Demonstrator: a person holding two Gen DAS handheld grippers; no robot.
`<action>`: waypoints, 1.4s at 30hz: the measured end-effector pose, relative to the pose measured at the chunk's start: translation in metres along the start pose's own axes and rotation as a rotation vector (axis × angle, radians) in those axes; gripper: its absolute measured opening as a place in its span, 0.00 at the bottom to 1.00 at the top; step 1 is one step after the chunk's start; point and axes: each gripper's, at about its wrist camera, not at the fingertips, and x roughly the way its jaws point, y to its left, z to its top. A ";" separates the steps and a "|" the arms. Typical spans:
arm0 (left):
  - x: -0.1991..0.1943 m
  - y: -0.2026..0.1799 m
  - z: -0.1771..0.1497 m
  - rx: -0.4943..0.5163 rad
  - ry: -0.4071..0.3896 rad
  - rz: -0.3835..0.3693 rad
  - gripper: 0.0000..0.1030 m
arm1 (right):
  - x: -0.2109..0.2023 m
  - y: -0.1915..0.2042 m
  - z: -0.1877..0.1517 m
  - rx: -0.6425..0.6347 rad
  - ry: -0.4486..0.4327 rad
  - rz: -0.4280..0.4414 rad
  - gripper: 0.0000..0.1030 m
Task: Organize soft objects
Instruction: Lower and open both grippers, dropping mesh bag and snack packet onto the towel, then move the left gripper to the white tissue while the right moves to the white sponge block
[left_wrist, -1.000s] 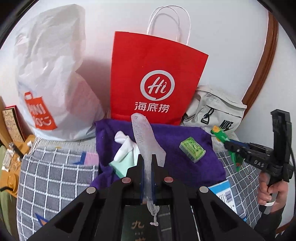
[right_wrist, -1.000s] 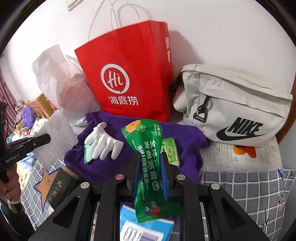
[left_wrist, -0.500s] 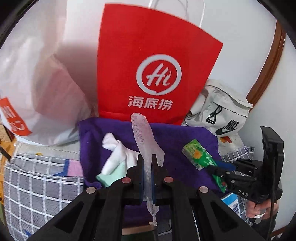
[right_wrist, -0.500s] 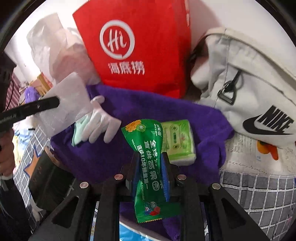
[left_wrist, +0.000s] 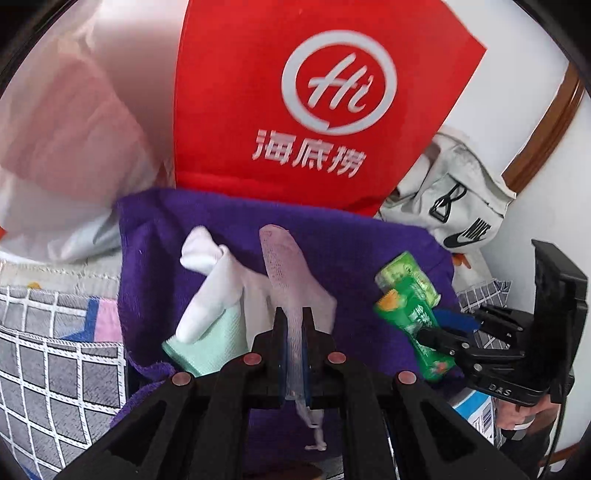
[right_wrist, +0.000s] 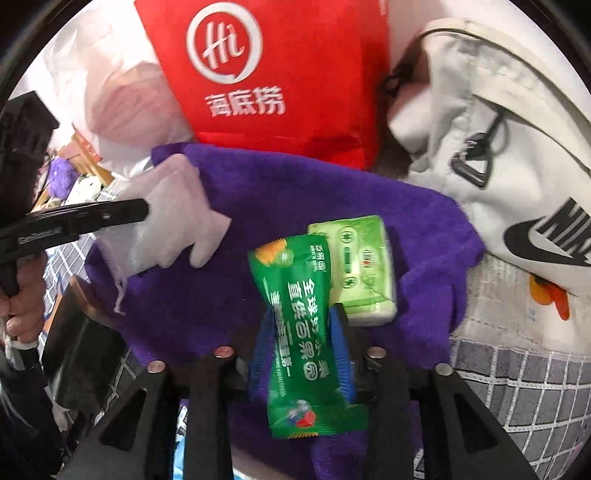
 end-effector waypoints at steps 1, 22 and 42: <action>0.002 0.000 0.000 0.001 0.005 0.000 0.06 | 0.000 0.002 0.001 -0.001 -0.006 0.010 0.47; 0.003 -0.016 -0.003 0.029 0.042 0.034 0.38 | -0.039 0.023 0.012 -0.008 -0.145 -0.046 0.59; -0.124 -0.008 -0.062 -0.014 -0.075 0.147 0.51 | -0.109 0.140 -0.112 -0.042 -0.121 -0.107 0.59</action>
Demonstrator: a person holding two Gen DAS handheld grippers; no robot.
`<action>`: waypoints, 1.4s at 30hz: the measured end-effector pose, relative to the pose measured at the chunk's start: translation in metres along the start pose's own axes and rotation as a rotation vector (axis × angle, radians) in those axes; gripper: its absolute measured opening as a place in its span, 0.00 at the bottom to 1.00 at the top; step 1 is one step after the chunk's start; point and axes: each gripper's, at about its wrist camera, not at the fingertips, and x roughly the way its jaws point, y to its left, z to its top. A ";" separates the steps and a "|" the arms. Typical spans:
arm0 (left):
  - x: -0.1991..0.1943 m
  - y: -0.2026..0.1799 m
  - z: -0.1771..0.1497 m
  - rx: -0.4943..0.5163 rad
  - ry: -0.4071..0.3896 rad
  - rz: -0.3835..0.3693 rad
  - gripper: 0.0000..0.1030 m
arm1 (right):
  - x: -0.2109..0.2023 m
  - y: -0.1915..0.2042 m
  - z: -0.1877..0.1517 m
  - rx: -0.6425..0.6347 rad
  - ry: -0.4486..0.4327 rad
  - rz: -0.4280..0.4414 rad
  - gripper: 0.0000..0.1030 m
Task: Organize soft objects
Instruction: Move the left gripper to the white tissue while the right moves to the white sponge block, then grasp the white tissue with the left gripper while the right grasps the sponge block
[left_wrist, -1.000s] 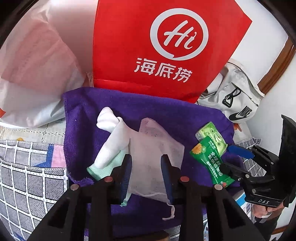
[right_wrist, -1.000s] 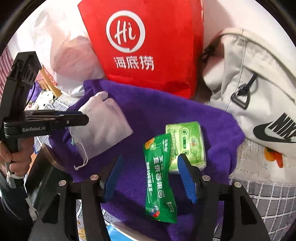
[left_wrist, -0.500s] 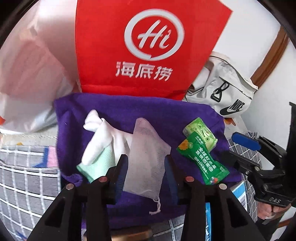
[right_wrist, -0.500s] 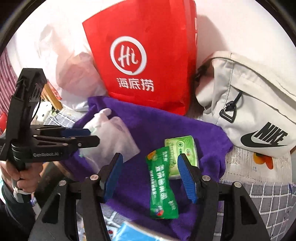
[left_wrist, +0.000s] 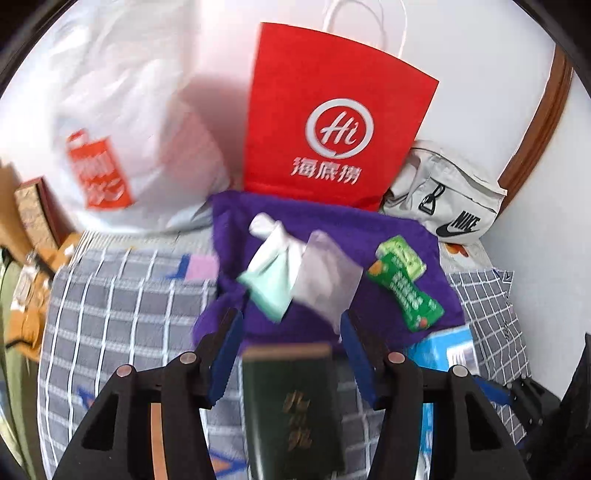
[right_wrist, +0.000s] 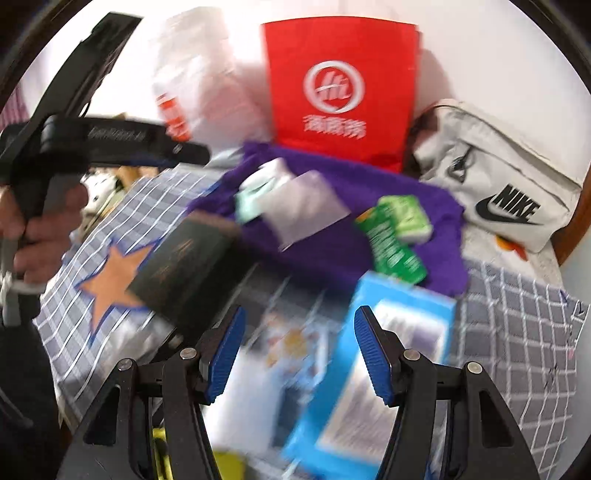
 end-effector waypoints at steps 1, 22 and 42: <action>-0.003 0.003 -0.007 -0.011 0.003 0.005 0.51 | -0.003 0.006 -0.004 -0.003 0.004 0.007 0.59; -0.028 0.048 -0.149 -0.130 0.084 0.046 0.51 | 0.024 0.063 -0.053 -0.148 0.044 -0.132 0.39; -0.006 0.009 -0.197 -0.036 0.089 0.092 0.17 | -0.067 -0.006 -0.120 0.133 -0.028 0.083 0.40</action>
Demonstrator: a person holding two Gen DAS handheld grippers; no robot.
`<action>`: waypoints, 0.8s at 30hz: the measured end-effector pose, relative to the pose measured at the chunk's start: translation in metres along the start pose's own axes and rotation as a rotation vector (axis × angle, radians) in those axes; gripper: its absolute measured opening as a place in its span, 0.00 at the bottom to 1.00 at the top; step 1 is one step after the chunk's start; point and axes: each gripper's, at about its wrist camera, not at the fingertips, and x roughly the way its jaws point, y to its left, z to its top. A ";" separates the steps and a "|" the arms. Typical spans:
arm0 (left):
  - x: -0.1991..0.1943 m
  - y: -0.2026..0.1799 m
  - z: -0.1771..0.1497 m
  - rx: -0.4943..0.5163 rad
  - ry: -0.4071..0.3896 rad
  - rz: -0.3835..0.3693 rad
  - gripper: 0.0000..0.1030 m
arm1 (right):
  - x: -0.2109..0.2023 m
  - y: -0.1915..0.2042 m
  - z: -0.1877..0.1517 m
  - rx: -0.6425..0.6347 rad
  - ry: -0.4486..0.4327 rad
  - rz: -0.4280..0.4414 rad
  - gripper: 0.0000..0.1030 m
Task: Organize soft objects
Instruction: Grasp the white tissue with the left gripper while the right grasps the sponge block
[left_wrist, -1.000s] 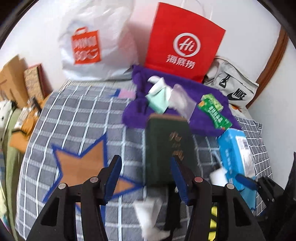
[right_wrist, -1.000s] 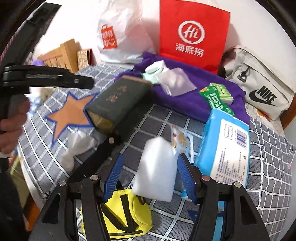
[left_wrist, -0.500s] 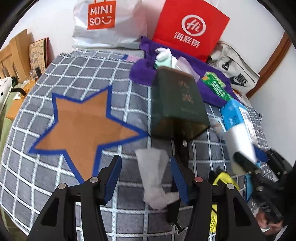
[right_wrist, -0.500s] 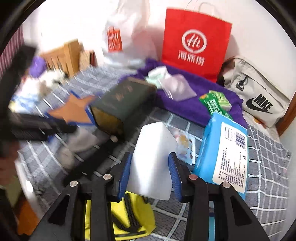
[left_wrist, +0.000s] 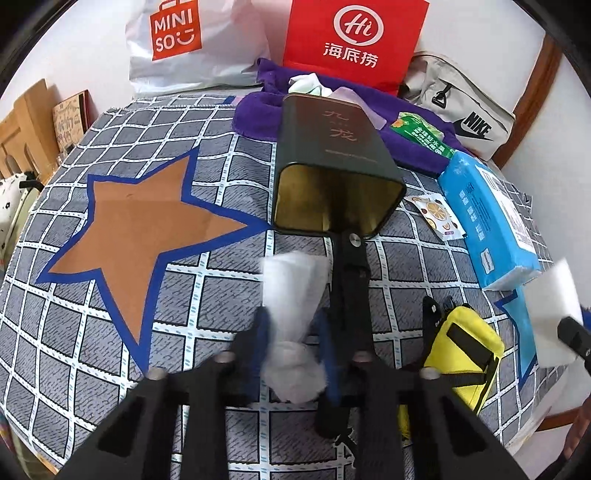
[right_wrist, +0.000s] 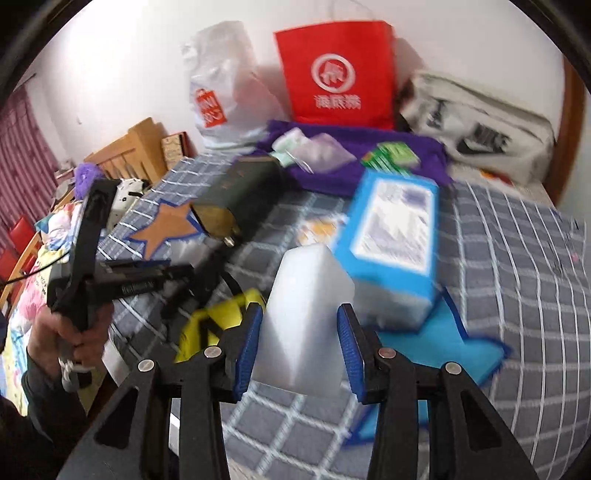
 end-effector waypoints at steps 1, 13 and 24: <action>-0.001 0.001 -0.001 0.001 -0.003 -0.001 0.17 | 0.000 -0.006 -0.005 0.021 0.004 0.009 0.40; -0.004 0.007 -0.006 -0.014 0.005 -0.008 0.16 | 0.025 -0.050 -0.037 0.161 0.085 -0.042 0.42; -0.014 0.008 -0.001 -0.032 -0.046 -0.049 0.14 | 0.022 -0.047 -0.035 0.118 0.054 -0.032 0.32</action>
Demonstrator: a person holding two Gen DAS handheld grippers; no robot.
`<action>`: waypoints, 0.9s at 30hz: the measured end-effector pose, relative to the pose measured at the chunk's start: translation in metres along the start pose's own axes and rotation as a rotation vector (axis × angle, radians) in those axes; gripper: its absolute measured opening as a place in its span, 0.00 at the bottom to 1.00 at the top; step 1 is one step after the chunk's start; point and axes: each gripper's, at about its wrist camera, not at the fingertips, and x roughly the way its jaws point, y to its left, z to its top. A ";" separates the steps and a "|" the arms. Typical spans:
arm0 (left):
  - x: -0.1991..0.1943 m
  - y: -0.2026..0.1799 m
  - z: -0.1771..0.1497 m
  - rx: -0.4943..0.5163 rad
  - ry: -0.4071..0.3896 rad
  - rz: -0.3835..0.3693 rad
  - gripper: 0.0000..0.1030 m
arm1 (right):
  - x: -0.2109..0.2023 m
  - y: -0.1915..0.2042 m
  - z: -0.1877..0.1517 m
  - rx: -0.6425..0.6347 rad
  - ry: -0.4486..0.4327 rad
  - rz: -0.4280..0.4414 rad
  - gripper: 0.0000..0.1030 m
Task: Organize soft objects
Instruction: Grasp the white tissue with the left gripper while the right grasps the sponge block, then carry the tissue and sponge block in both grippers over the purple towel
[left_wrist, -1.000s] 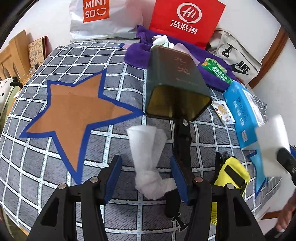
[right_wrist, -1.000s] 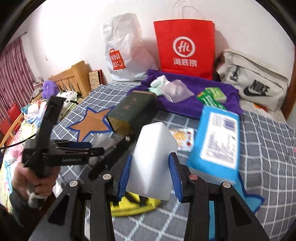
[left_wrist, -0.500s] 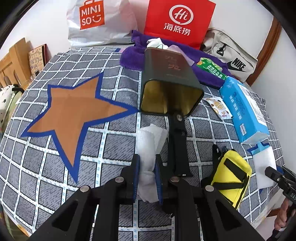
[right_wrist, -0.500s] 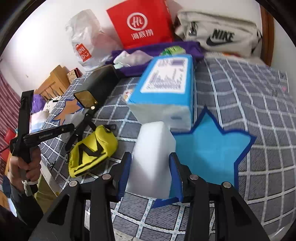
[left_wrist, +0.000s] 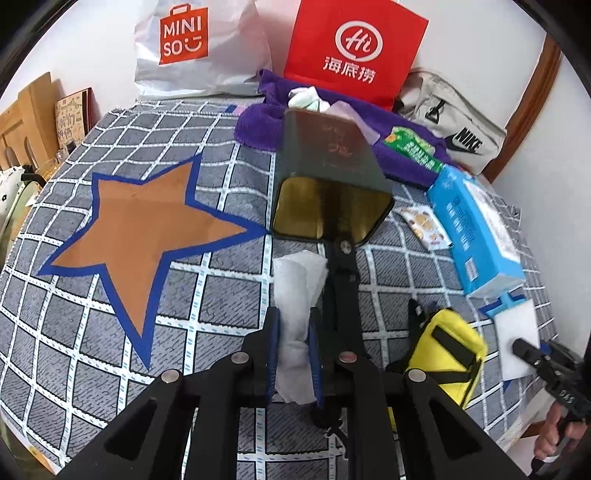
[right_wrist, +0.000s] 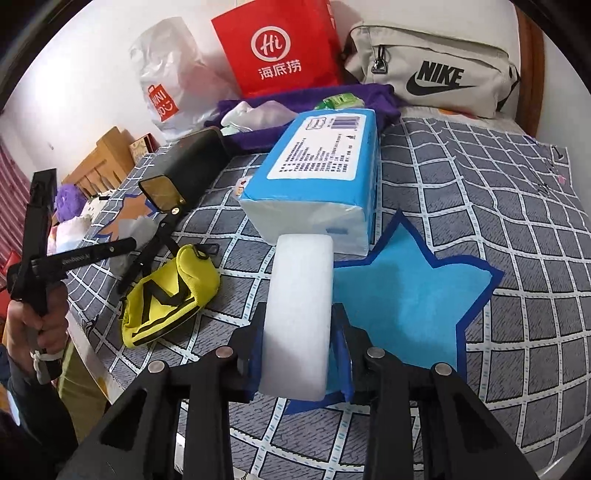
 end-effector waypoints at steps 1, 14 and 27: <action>-0.002 0.000 0.001 0.002 -0.003 0.003 0.14 | -0.001 -0.001 0.001 0.004 -0.001 0.003 0.31; -0.036 -0.012 0.022 0.000 -0.061 -0.032 0.14 | -0.043 0.015 0.026 -0.028 -0.098 0.053 0.32; -0.065 -0.017 0.051 0.011 -0.116 -0.021 0.14 | -0.066 0.031 0.065 -0.097 -0.161 0.045 0.32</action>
